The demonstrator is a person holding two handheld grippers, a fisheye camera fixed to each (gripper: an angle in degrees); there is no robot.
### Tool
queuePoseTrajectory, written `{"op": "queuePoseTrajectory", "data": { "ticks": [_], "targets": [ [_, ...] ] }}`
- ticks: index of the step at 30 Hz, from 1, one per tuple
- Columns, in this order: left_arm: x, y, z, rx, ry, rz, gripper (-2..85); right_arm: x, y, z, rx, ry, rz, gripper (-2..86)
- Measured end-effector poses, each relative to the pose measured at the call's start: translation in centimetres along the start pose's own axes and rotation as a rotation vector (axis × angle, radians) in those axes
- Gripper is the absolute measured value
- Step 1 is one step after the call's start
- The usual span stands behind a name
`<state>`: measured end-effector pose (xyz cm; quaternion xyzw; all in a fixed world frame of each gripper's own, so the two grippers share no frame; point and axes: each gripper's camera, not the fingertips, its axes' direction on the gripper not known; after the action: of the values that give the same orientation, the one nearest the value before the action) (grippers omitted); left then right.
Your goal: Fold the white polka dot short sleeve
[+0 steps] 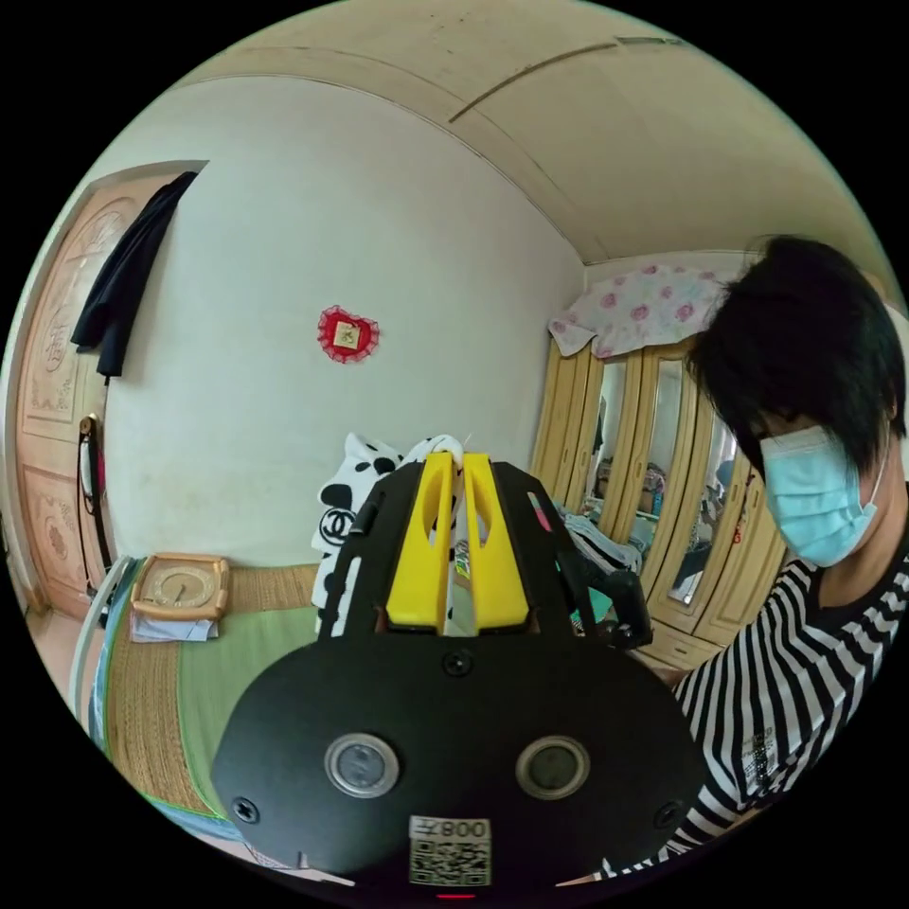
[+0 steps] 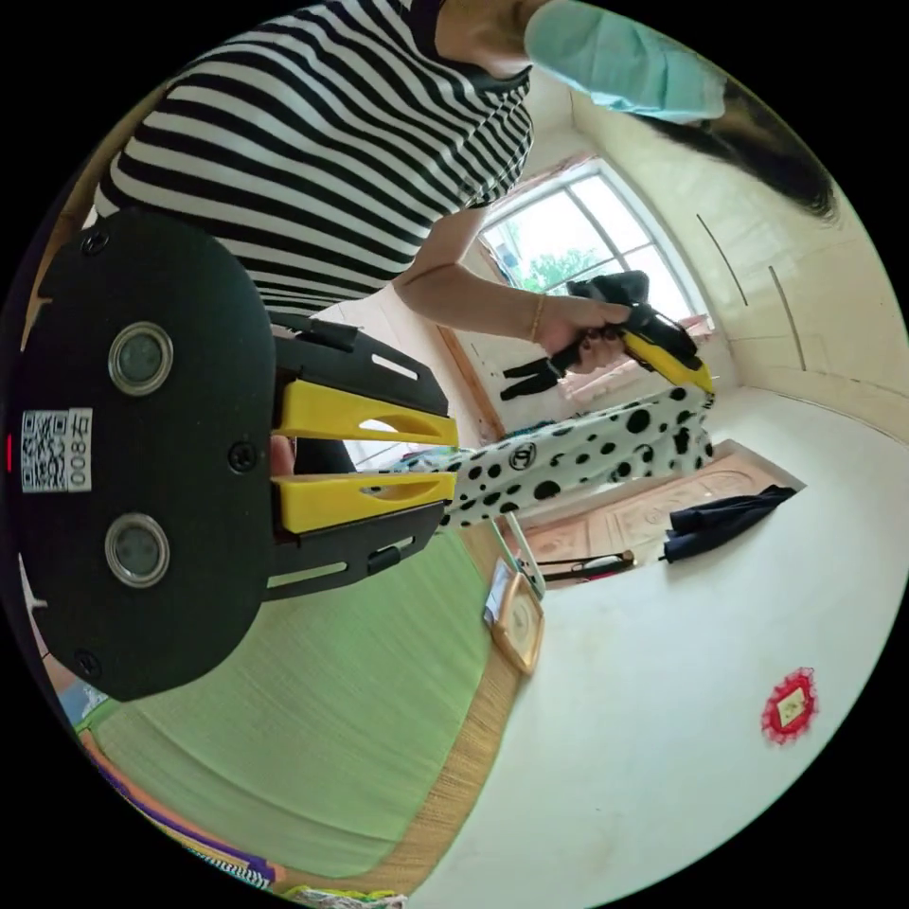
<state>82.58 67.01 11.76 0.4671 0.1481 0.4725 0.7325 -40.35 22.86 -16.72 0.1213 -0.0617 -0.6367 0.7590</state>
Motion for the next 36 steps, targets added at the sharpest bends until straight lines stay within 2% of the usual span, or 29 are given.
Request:
{"op": "queuePoseTrajectory", "data": {
  "ticks": [3, 5, 9, 13, 17, 20, 27, 30, 32, 36],
  "targets": [
    [2.1, -0.3, 3.6, -0.034, 0.017, 0.033, 2.0, 0.4, 0.0, 3.7, -0.036, -0.048, 0.005, 7.2],
    [3.9, -0.3, 6.2, -0.049, 0.051, 0.055, 2.0, 0.8, -0.2, 5.2, -0.034, -0.009, 0.008, 6.9],
    [6.7, -0.2, 9.5, -0.062, 0.106, 0.076, 2.1, 4.2, -0.8, 5.9, -0.007, 0.195, 0.068, 3.4],
    [10.5, -0.5, 13.4, -0.072, 0.175, 0.141, 2.0, 9.1, -2.7, 4.8, 0.042, 0.187, 0.094, 1.8],
    [12.9, -0.8, 17.1, -0.078, 0.087, 0.204, 2.1, 11.3, -5.1, 4.1, 0.037, 0.205, 0.112, 2.9],
    [12.8, -0.9, 18.9, -0.072, 0.066, 0.172, 2.1, 10.6, -4.0, 1.4, 0.117, 0.257, 0.127, 5.3],
    [13.4, 0.1, 22.0, -0.063, 0.089, 0.131, 2.2, 3.8, 6.9, -3.2, 0.252, 0.24, 0.152, 9.6],
    [14.0, 0.4, 23.2, -0.06, 0.11, 0.128, 2.1, 1.8, 8.8, -0.8, 0.181, 0.411, 0.126, 11.0],
    [14.4, 0.6, 23.8, -0.06, 0.118, 0.119, 2.1, 2.3, 9.0, 0.9, 0.15, 0.428, 0.112, 11.8],
    [14.7, 0.8, 24.1, -0.07, 0.075, 0.122, 2.1, 3.2, 8.4, 5.4, 0.082, 0.252, 0.072, 13.3]
  ]
}}
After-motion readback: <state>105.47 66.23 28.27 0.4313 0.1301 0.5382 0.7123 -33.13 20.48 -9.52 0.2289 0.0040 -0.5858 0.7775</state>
